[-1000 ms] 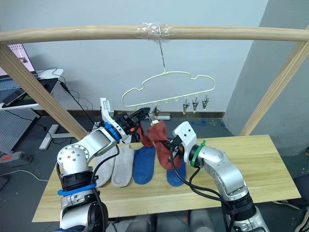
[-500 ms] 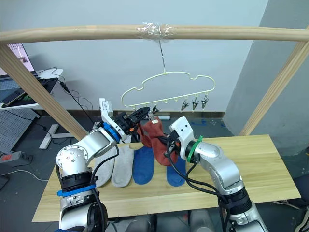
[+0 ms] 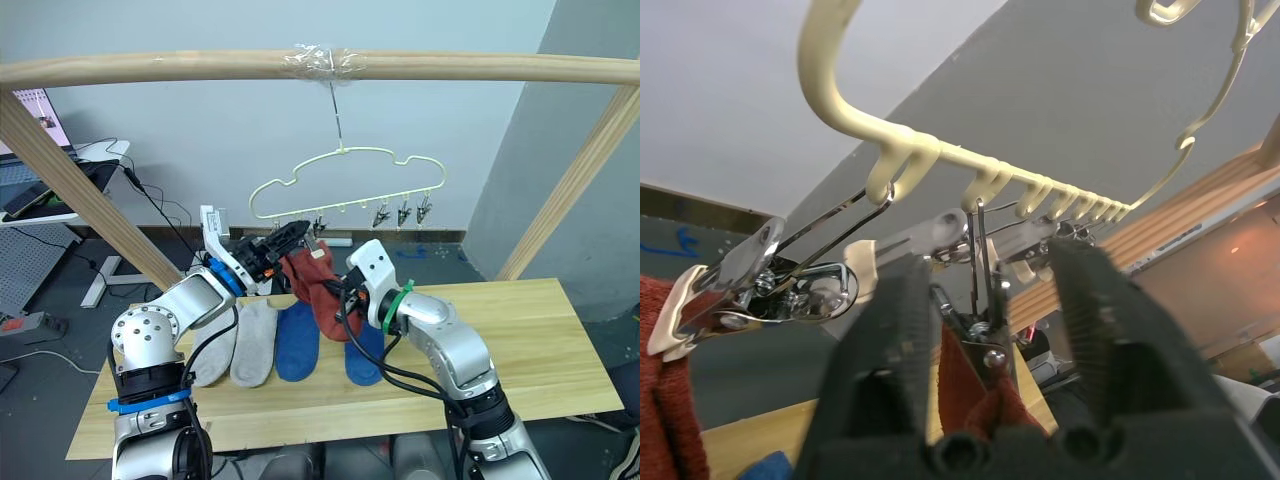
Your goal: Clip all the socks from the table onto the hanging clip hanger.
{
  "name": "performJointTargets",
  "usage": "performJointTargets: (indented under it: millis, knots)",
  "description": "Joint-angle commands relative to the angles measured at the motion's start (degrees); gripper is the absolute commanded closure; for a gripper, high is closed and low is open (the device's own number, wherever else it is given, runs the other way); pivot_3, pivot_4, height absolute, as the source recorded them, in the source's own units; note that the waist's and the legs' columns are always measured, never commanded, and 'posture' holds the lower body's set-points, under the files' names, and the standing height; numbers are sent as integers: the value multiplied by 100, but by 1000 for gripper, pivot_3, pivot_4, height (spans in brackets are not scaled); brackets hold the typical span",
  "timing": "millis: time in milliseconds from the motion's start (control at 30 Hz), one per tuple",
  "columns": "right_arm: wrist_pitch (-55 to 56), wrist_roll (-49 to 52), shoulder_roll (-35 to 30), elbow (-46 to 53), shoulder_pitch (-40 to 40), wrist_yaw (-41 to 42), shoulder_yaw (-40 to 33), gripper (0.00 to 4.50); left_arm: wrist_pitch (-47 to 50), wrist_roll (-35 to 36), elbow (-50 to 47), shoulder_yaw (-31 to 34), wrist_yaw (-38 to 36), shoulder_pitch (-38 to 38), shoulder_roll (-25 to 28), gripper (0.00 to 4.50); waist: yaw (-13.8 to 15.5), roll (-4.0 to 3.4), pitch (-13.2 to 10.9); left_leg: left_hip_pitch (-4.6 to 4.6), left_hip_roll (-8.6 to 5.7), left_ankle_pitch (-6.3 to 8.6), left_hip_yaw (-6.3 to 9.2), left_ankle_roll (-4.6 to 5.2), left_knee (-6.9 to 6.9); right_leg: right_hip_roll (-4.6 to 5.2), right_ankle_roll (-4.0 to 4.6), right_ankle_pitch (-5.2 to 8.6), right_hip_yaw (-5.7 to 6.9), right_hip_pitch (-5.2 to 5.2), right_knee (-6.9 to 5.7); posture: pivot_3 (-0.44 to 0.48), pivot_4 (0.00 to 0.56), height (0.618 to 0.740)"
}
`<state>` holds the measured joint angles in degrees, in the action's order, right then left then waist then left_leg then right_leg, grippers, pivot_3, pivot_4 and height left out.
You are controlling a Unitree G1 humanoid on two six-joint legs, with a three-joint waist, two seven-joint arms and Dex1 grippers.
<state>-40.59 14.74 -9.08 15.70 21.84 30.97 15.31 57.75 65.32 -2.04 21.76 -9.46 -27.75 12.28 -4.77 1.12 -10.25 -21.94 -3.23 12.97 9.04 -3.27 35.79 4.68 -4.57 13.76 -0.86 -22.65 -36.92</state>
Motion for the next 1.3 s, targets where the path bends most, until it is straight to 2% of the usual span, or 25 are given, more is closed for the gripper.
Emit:
performJointTargets:
  millis: [33,133,267,367,467,700,833,1033,1167,1300]
  knots:
    - [152,20,89,13,93,-40,52,4500,-95,97,-203,75,-109,-23,140,1015,2,0,0,0,0,0,0,0,0,0,0,0,0,0,0,-100,148,740]
    - [209,17,193,-162,110,-72,62,4500,-131,-187,-436,-148,-414,108,493,81,-8,0,-1,0,0,0,-2,0,-1,0,0,0,-2,-2,0,-100,151,740]
    - [317,156,447,-596,80,-50,-16,4500,-170,-424,-855,-440,-645,363,798,34,-1,-2,-2,0,2,0,-4,0,-11,0,6,3,-4,-8,0,-100,151,740]
    - [264,393,629,-816,120,41,-191,3680,-254,-609,-1153,-632,-949,523,1032,0,0,-1,-3,-14,1,0,-5,0,-12,0,8,3,-6,-25,-2,-93,153,740]
    - [247,479,624,-972,148,115,-263,2602,-376,-828,-1378,-827,-1176,638,1190,0,5,-2,-4,-28,1,0,-7,0,-11,0,21,-5,-8,-42,-6,-87,150,740]
    - [248,443,103,-813,-157,258,-316,68,-503,-994,-1716,-916,-1286,885,1238,0,14,-2,-4,-48,1,0,-6,0,-10,0,26,-8,-6,-57,-5,-85,150,740]
    - [337,345,-321,-560,-416,215,-437,27,-855,-1531,-1922,-1283,-1433,1128,1290,0,22,-2,-4,-60,1,0,-6,0,-10,0,31,-11,-7,-66,-3,-83,149,740]
    - [648,127,-933,-134,-626,200,-569,27,-2084,-2806,-1770,-1991,-1432,1099,919,0,98,-1,-4,-62,1,-1,-13,1,-1,1,13,-2,-8,-65,-5,-97,148,740]
    - [786,219,-1089,173,-722,170,-724,27,-3198,-3838,-1430,-2507,-1462,1043,677,0,124,-1,-4,-62,3,-1,-16,1,-1,1,13,-2,-9,-64,-4,-114,146,740]
    - [944,119,-1149,379,-878,-23,-871,0,-4020,-4504,-990,-2722,-1250,947,255,1177,155,-2,-3,-67,2,-1,-18,1,1,1,13,-4,-9,-65,1,-135,145,740]
